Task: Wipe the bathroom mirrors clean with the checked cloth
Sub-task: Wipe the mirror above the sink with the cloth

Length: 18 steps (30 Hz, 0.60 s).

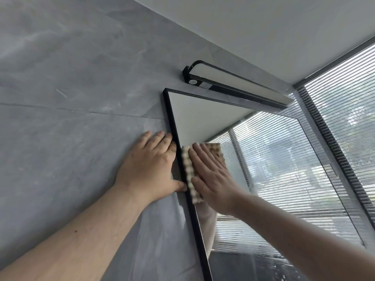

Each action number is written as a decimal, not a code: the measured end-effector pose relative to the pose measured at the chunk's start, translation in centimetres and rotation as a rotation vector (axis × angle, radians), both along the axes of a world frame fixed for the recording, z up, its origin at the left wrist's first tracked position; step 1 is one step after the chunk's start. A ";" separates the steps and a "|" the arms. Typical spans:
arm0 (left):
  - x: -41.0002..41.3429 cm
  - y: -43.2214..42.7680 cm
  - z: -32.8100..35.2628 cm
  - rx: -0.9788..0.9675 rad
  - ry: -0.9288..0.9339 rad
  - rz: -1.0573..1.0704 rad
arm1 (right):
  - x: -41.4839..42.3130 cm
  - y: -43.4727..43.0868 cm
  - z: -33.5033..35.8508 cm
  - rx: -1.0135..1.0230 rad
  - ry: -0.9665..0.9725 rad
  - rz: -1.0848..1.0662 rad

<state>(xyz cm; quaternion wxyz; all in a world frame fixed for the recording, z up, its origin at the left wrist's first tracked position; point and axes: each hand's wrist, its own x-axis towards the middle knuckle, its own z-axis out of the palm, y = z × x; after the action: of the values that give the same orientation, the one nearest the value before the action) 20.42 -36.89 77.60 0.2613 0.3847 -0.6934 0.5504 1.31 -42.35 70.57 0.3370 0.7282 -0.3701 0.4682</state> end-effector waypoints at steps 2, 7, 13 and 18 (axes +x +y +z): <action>0.0 0.2 0.0 -0.014 0.015 0.013 | 0.3 0.6 -1.3 -0.008 0.049 -0.007; -0.1 0.5 -0.1 -0.061 0.074 0.062 | 0.7 0.7 0.4 0.029 0.004 0.029; 0.0 0.4 -0.1 -0.059 0.061 0.060 | 1.8 -0.1 8.4 -0.071 -0.100 0.010; 0.1 0.2 -0.2 -0.088 0.052 0.063 | 2.2 0.3 14.6 -0.034 -0.166 0.000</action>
<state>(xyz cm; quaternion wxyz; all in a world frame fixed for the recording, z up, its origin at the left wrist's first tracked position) 20.56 -36.72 77.37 0.2784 0.4086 -0.6489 0.5783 3.46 -42.06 85.15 0.3175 0.6810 -0.3886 0.5333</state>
